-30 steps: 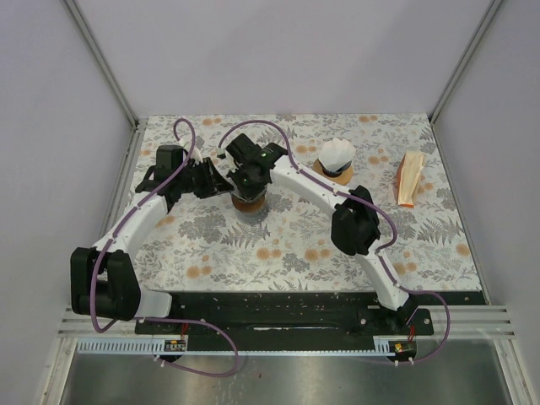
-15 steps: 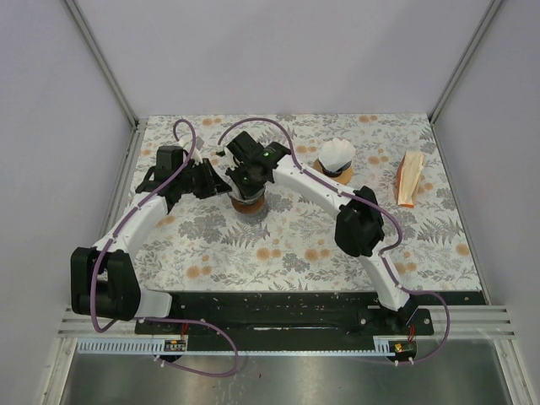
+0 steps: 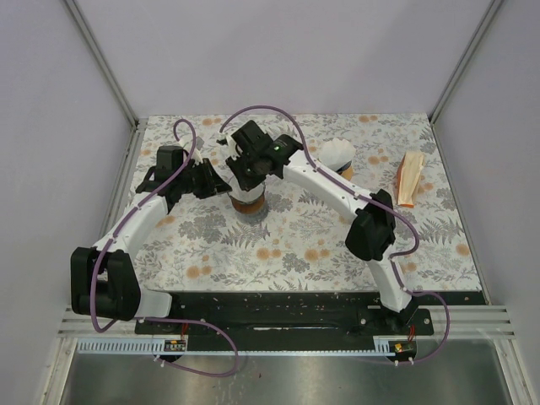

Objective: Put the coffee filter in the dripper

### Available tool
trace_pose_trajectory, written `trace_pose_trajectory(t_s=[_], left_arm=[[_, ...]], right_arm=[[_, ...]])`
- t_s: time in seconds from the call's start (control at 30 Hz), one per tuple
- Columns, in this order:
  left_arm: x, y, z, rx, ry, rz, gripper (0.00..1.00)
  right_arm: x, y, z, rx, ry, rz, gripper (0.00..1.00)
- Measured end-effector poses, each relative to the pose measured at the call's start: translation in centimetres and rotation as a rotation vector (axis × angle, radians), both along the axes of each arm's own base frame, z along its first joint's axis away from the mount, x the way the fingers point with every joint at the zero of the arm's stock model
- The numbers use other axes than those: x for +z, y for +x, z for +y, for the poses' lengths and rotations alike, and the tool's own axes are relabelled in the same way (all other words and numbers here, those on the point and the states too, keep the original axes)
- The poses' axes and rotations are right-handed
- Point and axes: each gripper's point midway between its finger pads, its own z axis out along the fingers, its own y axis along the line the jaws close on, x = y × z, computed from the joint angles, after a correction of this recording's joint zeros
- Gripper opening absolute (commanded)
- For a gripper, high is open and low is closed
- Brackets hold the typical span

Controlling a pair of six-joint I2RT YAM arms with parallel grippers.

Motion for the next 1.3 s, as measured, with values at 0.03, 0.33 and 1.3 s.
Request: trace_pose_trajectory(t_s=[0.03,0.33,1.3], left_arm=[[0.0,0.0,0.0,0.000,0.000,0.000,0.16],[0.0,0.0,0.1,-0.001,0.006,-0.004,0.17],[-0.3,0.1,0.4,0.010,0.024,-0.002,0.18]], right_arm=[[0.7,-0.1,-0.1,0.001,0.009,-0.009,0.31],[4.5,0.7,-2.2,-0.075,0.051,-0.101,0.43],[-0.1,3.3,-3.2,-0.101,0.056,-0.070,0.47]])
